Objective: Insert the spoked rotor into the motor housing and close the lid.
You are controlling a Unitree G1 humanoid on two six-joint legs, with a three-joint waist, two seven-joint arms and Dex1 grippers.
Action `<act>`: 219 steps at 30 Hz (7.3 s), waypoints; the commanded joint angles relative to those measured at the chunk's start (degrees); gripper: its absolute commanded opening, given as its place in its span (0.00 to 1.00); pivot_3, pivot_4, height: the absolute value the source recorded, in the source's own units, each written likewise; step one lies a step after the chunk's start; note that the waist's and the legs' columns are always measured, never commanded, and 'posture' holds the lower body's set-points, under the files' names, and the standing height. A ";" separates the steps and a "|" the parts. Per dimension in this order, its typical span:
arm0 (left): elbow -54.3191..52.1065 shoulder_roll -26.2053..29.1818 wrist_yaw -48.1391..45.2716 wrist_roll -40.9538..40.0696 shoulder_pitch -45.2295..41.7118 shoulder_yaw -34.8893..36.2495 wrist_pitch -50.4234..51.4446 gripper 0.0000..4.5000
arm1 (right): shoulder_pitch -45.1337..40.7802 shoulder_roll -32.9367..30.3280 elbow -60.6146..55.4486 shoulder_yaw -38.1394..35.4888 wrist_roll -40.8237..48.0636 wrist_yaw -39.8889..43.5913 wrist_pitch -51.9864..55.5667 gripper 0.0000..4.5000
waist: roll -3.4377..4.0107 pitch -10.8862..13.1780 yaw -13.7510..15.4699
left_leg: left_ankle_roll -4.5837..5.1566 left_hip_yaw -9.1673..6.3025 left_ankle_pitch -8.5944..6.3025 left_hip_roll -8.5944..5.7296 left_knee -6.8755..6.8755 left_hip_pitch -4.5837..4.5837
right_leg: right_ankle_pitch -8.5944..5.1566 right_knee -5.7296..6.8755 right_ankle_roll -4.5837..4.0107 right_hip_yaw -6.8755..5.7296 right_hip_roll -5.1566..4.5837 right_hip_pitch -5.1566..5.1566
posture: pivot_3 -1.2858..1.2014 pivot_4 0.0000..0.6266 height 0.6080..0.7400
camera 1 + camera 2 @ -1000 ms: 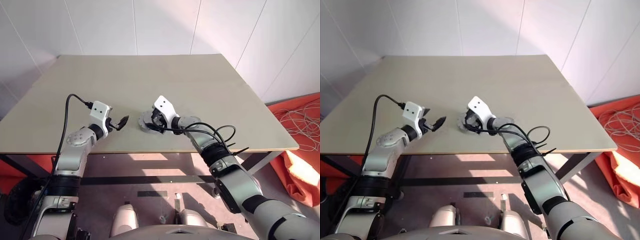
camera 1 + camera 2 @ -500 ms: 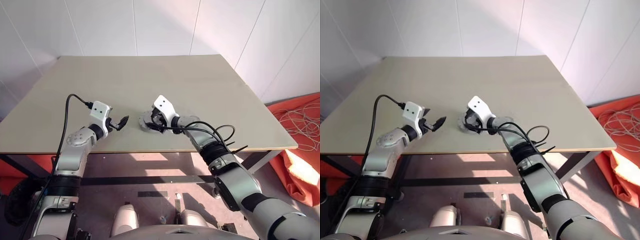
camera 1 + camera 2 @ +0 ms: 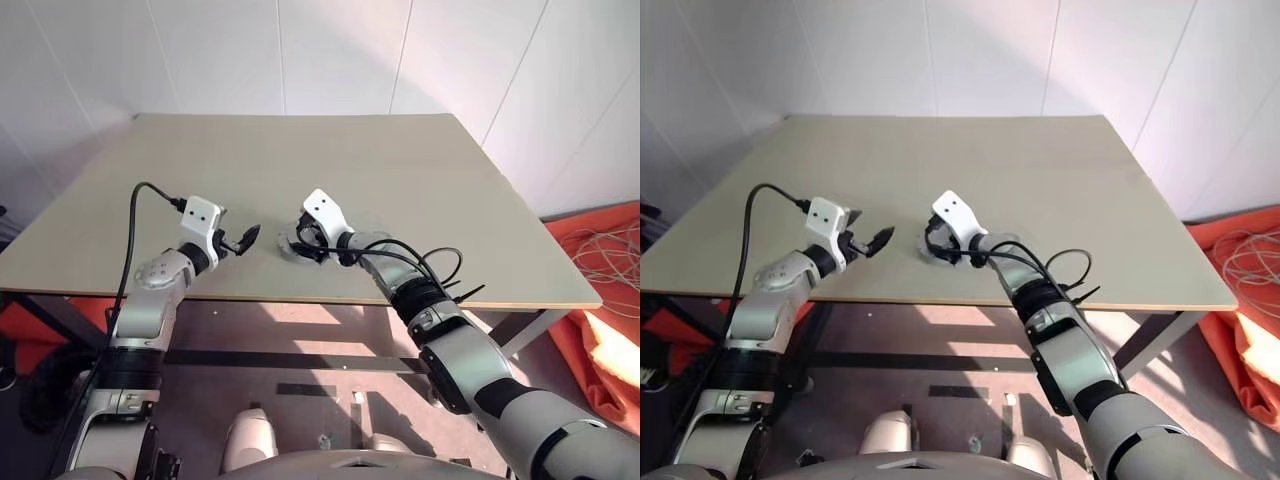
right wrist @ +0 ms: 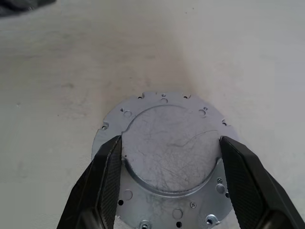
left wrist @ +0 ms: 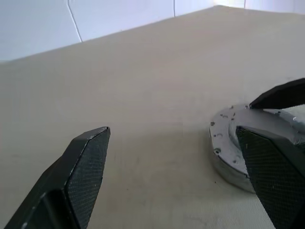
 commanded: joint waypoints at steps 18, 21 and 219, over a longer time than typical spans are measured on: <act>-1.40 0.22 -0.03 -0.53 -1.23 0.13 0.25 1.00 | 3.85 -1.47 6.47 2.90 -5.19 0.48 1.99 0.69 | 1.38 -1.02 -1.90 | -0.99 -3.05 -0.10 -0.88 -1.97 1.00 | 2.85 -4.21 -0.58 1.01 2.91 0.76 | 0.52 0.00 1.00; -1.45 -0.38 -0.06 -0.94 -1.52 -0.06 0.76 1.00 | 3.90 -1.60 6.43 3.07 -5.29 0.36 1.70 0.69 | 1.43 -0.99 -2.05 | -0.99 -3.05 -0.10 -0.88 -1.98 0.97 | 2.84 -4.22 -0.58 1.01 2.91 0.73 | 0.52 0.00 1.00; 5.45 -8.32 13.85 -19.83 -16.32 9.00 47.52 0.00 | -7.33 8.56 -7.18 -36.92 32.47 -10.52 44.92 0.42 | 1.36 0.66 -1.92 | -0.52 -1.92 0.37 -0.77 -1.67 -0.41 | 4.11 -5.19 0.61 0.72 2.62 0.30 | 0.52 0.00 1.00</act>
